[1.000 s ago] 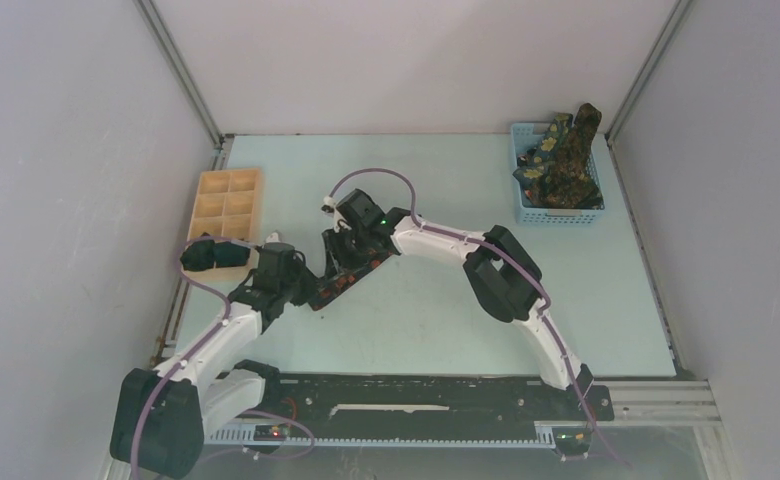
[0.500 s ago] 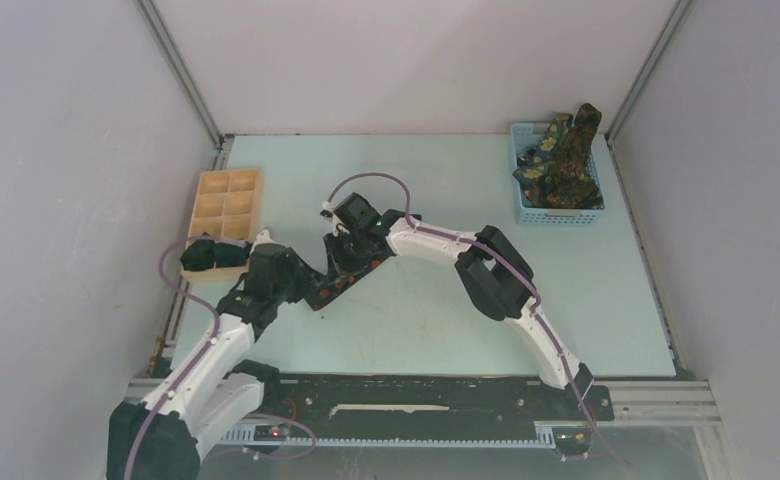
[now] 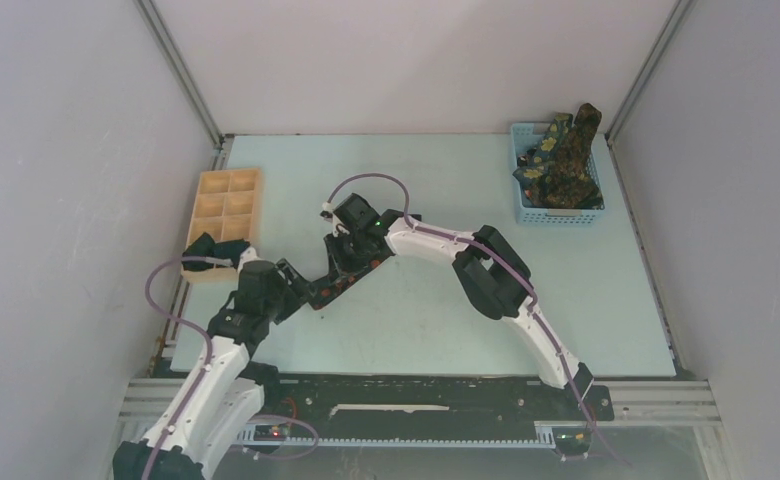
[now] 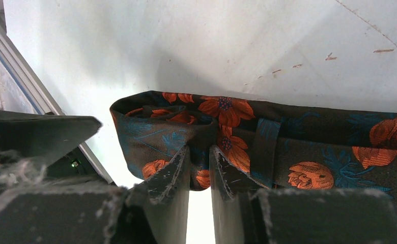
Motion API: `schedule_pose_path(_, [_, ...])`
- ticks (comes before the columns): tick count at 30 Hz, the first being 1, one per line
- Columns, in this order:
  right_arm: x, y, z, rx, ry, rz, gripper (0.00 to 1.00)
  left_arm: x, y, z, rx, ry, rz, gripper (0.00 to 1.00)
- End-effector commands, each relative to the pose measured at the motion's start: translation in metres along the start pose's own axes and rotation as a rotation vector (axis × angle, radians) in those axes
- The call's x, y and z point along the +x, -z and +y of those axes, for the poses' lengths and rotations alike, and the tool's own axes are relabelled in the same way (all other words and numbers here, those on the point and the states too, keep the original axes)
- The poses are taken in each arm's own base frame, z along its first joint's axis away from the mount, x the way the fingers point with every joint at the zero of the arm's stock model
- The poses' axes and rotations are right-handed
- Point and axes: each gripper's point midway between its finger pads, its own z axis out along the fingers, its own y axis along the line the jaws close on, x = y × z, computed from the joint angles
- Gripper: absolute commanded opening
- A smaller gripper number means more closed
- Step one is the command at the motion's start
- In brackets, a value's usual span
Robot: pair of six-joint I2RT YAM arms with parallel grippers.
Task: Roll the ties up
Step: Roll the tie at the center of the board.
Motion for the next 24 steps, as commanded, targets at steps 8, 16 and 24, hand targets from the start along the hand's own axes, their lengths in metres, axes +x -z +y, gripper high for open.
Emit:
schedule_pose_path(8, [0.006,-0.009,-0.008,0.016,0.016,0.027,0.20,0.022,-0.025,0.006,0.070,0.084,0.078,0.64])
schedule_pose_path(16, [0.006,-0.010,-0.009,0.017,0.015,0.031,0.19,0.027,-0.034,0.012,0.059,0.147,0.091,0.61])
schedule_pose_path(24, [0.006,-0.010,-0.011,0.019,0.013,0.032,0.19,0.017,-0.028,0.012,0.068,0.158,0.027,0.69])
